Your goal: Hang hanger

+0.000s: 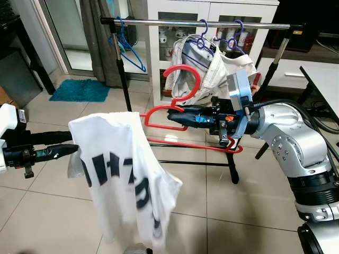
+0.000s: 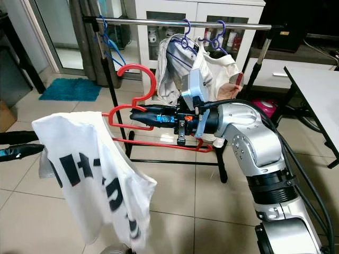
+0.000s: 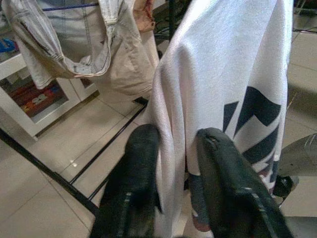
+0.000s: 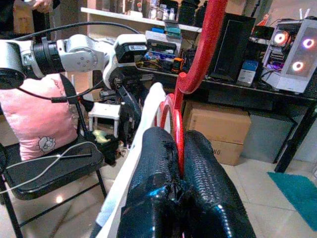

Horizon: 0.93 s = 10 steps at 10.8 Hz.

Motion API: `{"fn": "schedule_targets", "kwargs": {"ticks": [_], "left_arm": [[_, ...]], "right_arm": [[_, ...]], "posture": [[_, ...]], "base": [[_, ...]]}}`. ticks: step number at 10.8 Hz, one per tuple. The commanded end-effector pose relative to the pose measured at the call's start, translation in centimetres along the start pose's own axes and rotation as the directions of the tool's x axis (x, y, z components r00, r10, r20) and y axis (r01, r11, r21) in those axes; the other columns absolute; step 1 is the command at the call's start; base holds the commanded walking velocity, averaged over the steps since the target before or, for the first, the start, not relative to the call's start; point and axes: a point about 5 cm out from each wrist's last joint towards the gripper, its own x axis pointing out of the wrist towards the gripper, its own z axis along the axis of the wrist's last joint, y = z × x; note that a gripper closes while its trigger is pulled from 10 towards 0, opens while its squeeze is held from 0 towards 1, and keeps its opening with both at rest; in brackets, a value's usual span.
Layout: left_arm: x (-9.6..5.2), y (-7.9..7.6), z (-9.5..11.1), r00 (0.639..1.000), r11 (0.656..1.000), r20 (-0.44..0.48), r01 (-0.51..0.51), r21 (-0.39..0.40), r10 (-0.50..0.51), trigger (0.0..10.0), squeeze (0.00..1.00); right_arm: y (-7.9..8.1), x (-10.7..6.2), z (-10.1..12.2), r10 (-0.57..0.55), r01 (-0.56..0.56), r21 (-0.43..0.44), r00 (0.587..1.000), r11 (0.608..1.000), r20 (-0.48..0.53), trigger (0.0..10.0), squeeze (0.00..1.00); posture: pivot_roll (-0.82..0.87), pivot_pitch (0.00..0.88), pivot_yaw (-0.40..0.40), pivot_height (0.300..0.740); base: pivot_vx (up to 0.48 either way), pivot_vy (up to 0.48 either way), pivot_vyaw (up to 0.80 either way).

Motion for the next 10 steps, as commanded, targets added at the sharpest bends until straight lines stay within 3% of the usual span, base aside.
{"fn": "schedule_targets", "kwargs": {"ticks": [1, 8, 10], "left_arm": [[0.25, 0.10, 0.22, 1.000, 1.000, 0.015, 0.019, -0.008, -0.019, 0.0, 0.00], [0.53, -0.48, 0.24, 0.998, 0.997, 0.062, 0.011, -0.072, -0.007, 0.0, 0.00], [0.28, -0.41, 0.00, 0.996, 0.996, 0.082, -0.034, -0.083, 0.041, 0.0, 0.00]], "right_arm": [[0.07, -0.10, 1.03, 0.012, -0.012, -0.031, 1.000, 0.999, 0.029, 10.0, 0.00], [-0.05, 0.12, 0.91, 0.012, -0.011, -0.031, 0.999, 0.999, 0.033, 10.0, 0.00], [-0.19, 0.06, 0.92, -0.002, 0.004, -0.033, 0.999, 0.999, 0.036, 10.0, 0.00]], "posture": [[0.00, 0.000, 0.048, 0.740], [0.01, 0.000, 0.045, 0.740], [0.01, 0.000, 0.046, 0.740]], "base": [[0.000, 0.000, 0.00], [0.000, 0.000, 0.00], [0.000, 0.000, 0.00]]}}
